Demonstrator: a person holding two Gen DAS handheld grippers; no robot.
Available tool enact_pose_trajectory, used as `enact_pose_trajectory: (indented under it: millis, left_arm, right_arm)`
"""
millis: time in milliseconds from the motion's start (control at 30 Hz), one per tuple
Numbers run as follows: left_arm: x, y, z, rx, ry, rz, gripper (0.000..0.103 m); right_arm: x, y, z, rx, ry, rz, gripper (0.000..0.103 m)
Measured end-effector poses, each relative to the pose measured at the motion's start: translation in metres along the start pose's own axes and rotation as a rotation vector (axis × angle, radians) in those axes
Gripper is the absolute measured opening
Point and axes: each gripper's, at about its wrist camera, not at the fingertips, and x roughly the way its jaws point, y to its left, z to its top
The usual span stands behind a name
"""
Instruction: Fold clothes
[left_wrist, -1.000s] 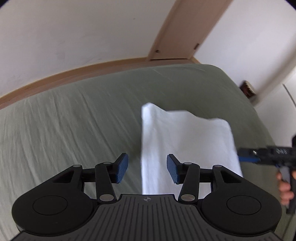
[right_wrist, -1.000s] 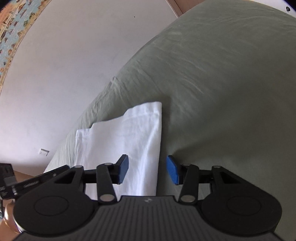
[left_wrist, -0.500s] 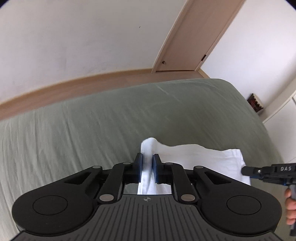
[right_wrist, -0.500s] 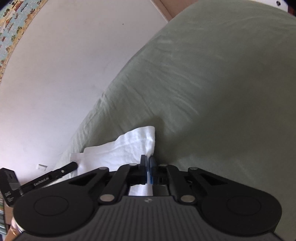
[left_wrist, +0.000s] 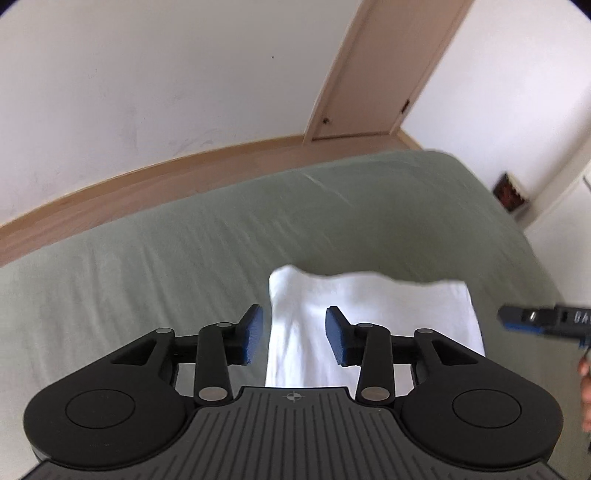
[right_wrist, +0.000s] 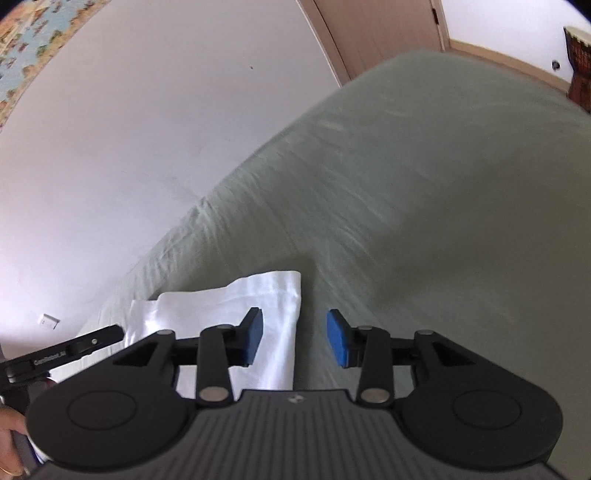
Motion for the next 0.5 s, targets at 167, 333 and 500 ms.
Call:
enact_pose_trajectory:
  millis: [167, 333, 500]
  left_arm:
    - [-0.047, -0.009, -0.030, 0.108, 0.109, 0.053, 0.038]
    - [-0.098, -0.009, -0.070, 0.146, 0.172, 0.044, 0.039]
    - [-0.147, 0.003, -0.124, 0.111, 0.215, 0.077, 0.040]
  right_arm:
    - [-0.022, 0.017, -0.014, -0.089, 0.021, 0.030, 0.041]
    - [-0.040, 0.037, -0.038, -0.198, 0.064, 0.064, 0.041]
    - [-0.067, 0.057, -0.073, -0.301, 0.114, 0.105, 0.046]
